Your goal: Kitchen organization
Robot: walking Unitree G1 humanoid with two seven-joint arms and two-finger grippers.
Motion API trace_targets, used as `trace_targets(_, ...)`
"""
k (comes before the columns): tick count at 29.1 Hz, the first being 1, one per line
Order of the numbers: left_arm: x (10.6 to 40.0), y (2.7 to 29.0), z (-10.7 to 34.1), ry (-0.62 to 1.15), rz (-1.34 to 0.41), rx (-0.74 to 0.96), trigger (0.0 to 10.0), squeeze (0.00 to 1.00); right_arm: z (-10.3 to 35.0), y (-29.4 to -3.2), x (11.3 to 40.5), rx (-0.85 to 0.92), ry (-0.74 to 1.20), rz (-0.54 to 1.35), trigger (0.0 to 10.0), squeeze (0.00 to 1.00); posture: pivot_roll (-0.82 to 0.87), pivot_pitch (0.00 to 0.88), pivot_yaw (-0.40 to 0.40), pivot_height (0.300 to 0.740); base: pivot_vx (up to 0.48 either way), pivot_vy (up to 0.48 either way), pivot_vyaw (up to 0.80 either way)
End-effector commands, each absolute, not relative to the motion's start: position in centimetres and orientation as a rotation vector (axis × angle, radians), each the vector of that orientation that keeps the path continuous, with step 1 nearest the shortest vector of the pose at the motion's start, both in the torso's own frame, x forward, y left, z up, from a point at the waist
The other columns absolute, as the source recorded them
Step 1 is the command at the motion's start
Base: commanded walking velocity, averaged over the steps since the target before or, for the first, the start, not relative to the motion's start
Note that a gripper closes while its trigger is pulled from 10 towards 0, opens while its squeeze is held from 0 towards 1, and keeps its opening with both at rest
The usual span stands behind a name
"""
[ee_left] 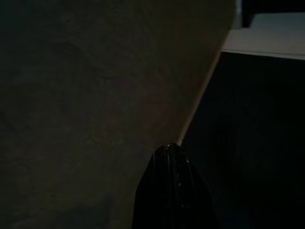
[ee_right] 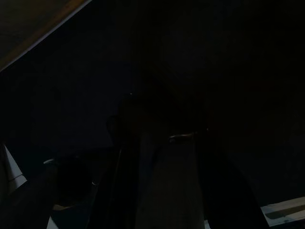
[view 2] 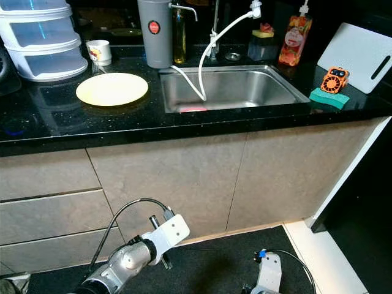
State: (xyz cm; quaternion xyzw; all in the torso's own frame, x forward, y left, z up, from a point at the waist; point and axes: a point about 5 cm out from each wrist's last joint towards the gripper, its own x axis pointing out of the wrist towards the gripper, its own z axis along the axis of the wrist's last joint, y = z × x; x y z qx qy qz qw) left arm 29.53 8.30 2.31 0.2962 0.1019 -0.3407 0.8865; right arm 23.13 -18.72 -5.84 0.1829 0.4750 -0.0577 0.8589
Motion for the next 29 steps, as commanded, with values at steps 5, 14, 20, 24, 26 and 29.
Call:
trace_targets(5,29.6,8.6,2.3,0.172,-0.608,0.679,10.0,1.00,-6.1,-19.1,22.7,0.360,1.010,-0.122,10.0,0.00,0.05,0.061,-0.039,0.740,0.000,0.000,0.00)
trace_targets(14,28.9,8.5,3.1,0.095,-0.715,0.501,10.0,0.80,-6.0,-19.1,22.7,0.356,1.006,-0.118,10.0,0.00,0.03,0.061,-0.037,0.740,0.000,0.000,0.00)
trace_targets(20,29.0,7.3,3.1,0.087,-0.741,0.561,10.0,0.72,-6.1,-19.2,22.7,0.353,1.005,-0.134,10.0,0.00,0.02,0.064,-0.034,0.740,0.000,0.000,0.00)
trace_targets(24,29.0,6.7,3.1,0.068,-0.741,0.600,10.0,0.86,-6.1,-19.3,22.7,0.354,1.008,-0.137,10.0,0.00,0.03,0.061,-0.045,0.740,0.000,0.000,0.00)
trace_targets(26,29.4,6.4,3.0,0.082,-0.705,0.656,10.0,0.98,-6.1,-19.3,22.6,0.354,1.010,-0.133,10.0,0.00,0.03,0.061,-0.047,0.740,0.000,0.000,0.00)
trace_targets(29,29.5,6.4,2.9,0.092,-0.677,0.694,10.0,0.96,-6.1,-19.3,22.6,0.352,1.010,-0.130,10.0,0.00,0.03,0.062,-0.047,0.740,0.000,0.000,0.00)
